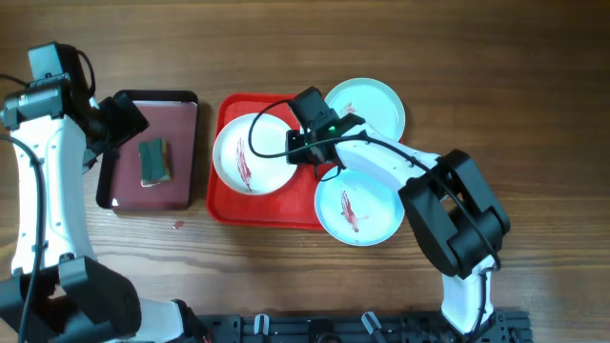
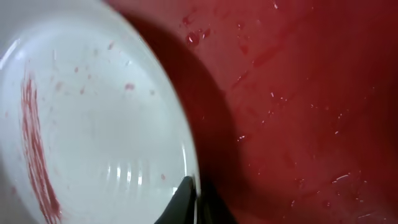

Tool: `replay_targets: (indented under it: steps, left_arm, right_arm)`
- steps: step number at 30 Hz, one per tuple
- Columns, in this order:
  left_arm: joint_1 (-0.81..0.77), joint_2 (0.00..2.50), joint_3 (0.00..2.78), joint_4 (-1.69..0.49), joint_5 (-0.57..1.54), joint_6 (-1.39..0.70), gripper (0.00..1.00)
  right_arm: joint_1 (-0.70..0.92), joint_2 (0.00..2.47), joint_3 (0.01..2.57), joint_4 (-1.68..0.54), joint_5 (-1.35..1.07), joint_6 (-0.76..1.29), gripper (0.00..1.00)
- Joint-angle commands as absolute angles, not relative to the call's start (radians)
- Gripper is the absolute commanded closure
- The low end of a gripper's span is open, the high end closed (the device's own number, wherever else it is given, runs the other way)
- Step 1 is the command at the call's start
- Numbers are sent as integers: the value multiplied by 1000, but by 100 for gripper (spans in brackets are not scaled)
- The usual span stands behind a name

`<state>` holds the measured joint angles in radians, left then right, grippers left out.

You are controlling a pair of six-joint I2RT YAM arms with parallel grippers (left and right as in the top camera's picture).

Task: Clean dirty plates on tray and stack at the side
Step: 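Grasp the green sponge with the left gripper and lift it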

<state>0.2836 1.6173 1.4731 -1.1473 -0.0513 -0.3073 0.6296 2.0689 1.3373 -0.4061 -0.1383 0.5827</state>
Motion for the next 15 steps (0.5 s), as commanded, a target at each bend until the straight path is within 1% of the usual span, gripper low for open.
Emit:
replay_targets:
  steps: [1, 4, 7, 12, 15]
  left_arm:
    - [290, 1671, 1431, -1140, -65, -321, 7]
    - [290, 1713, 1392, -1106, -26, -273, 11]
    - [290, 1756, 1346, -1032, 64, -205, 11]
    - [290, 1823, 1292, -884, 80, -84, 11]
    - [290, 1847, 1292, -828, 78, -83, 14]
  right_arm:
    - [632, 2099, 1349, -411, -126, 587, 96]
    - [632, 2099, 1349, -411, -127, 589, 96]
    - [632, 2099, 1349, -411, -127, 603, 96]
    - [632, 2099, 1349, -411, -128, 602, 96]
    - [632, 2099, 1349, -405, -128, 602, 96]
